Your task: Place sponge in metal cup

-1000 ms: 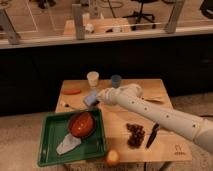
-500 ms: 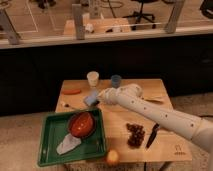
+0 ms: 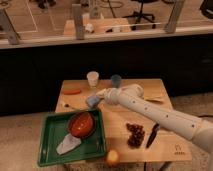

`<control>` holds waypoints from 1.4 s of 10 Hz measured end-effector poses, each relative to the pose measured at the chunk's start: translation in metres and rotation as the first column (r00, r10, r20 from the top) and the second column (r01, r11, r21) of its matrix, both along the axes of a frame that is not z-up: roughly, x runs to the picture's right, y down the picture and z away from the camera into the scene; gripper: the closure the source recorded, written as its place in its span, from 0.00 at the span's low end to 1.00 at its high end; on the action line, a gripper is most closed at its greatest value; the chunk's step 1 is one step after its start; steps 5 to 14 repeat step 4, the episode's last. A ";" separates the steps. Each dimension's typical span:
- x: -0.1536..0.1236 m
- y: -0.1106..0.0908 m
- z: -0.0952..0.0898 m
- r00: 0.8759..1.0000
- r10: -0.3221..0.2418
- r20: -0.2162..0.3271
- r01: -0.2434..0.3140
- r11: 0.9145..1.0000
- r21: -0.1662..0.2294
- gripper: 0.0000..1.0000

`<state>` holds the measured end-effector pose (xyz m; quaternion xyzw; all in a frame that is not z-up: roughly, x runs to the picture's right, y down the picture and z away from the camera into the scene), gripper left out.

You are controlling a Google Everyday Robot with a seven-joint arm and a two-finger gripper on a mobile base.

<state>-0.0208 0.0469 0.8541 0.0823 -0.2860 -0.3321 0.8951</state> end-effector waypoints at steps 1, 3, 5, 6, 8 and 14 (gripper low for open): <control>0.001 0.000 0.001 1.000 0.005 -0.002 -0.005 1.000 -0.002 0.20; 0.010 -0.001 0.001 0.999 0.032 -0.016 -0.032 0.999 -0.003 0.20; 0.019 -0.002 0.002 0.998 0.051 -0.030 -0.051 0.999 -0.003 0.20; 0.019 -0.002 0.002 0.998 0.051 -0.030 -0.051 0.999 -0.003 0.20; 0.019 -0.002 0.002 0.998 0.051 -0.030 -0.051 0.999 -0.003 0.20; 0.019 -0.002 0.002 0.998 0.051 -0.030 -0.051 0.999 -0.003 0.20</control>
